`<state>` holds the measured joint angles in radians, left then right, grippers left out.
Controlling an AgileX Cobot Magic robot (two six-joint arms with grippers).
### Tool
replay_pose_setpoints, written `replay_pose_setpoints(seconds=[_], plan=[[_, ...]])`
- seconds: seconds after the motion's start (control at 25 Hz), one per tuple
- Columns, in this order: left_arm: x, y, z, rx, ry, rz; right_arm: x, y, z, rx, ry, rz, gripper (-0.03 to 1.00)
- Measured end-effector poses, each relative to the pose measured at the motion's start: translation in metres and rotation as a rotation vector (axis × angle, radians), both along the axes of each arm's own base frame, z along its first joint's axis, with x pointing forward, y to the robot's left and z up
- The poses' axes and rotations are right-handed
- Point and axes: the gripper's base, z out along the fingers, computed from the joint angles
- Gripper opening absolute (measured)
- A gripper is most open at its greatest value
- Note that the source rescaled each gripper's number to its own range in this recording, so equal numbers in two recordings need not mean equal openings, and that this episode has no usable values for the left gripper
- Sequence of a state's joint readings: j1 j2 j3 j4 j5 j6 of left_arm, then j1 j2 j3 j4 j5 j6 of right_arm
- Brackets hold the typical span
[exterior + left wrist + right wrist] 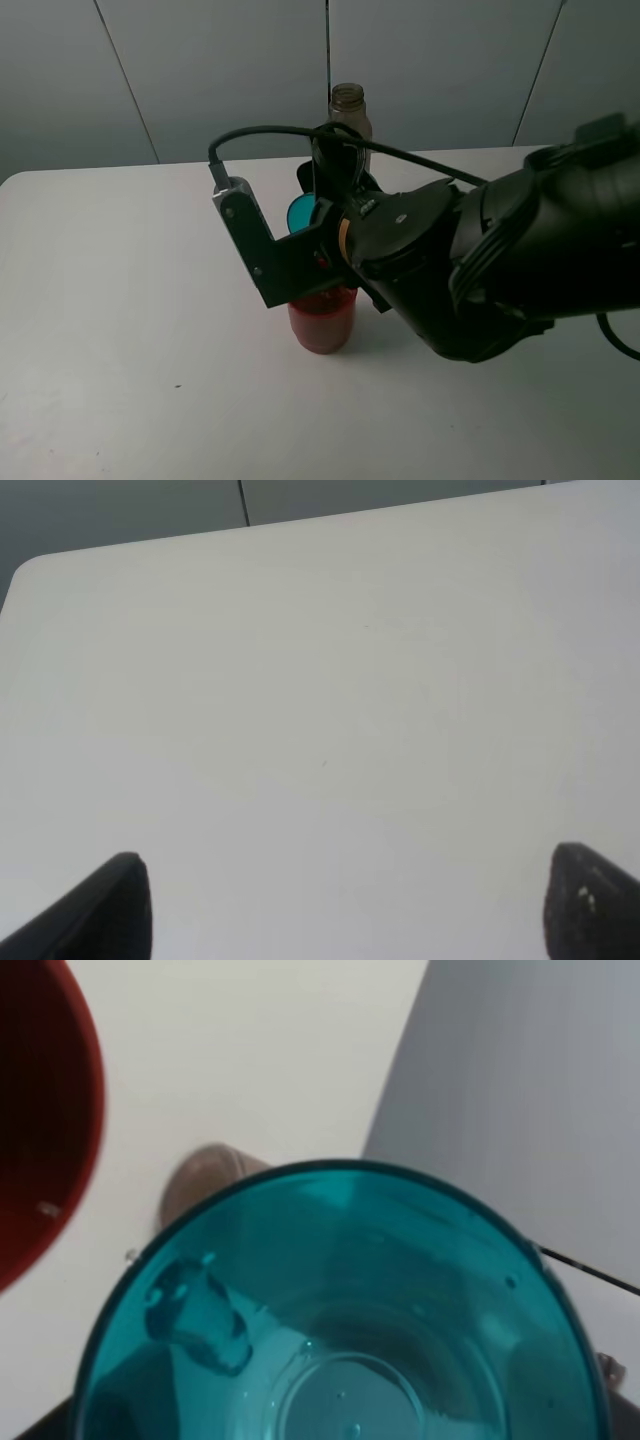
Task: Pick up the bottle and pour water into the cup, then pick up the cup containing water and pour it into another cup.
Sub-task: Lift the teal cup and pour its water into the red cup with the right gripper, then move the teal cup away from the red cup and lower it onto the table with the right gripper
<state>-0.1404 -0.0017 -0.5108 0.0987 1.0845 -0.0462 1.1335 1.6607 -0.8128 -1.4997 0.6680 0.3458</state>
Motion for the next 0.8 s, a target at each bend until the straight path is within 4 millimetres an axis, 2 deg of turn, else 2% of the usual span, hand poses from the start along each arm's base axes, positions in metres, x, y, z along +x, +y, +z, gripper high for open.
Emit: replay_pose_setpoints(seconds=[0.12, 0.24, 0.36, 0.48, 0.6, 0.72, 0.8], plan=[[0.000, 0.000, 0.000, 0.000, 0.000, 0.000, 0.000, -0.007, 0.015, 0.123, 0.082, -0.031, 0.09], [0.000, 0.000, 0.000, 0.000, 0.000, 0.000, 0.012, -0.024, 0.022, 0.228, 0.157, -0.155, 0.09], [0.000, 0.000, 0.000, 0.000, 0.000, 0.000, 0.030, -0.043, 0.023, 0.387, 0.269, -0.291, 0.09], [0.000, 0.000, 0.000, 0.000, 0.000, 0.000, 0.052, -0.059, 0.023, 0.631, 0.398, -0.404, 0.09], [0.000, 0.000, 0.000, 0.000, 0.000, 0.000, 0.071, -0.076, 0.026, 0.829, 0.451, -0.515, 0.09], [0.000, 0.000, 0.000, 0.000, 0.000, 0.000, 0.083, -0.089, 0.027, 0.943, 0.466, -0.588, 0.09], [0.000, 0.000, 0.000, 0.000, 0.000, 0.000, 0.087, -0.093, 0.019, 0.994, 0.492, -0.621, 0.09]])
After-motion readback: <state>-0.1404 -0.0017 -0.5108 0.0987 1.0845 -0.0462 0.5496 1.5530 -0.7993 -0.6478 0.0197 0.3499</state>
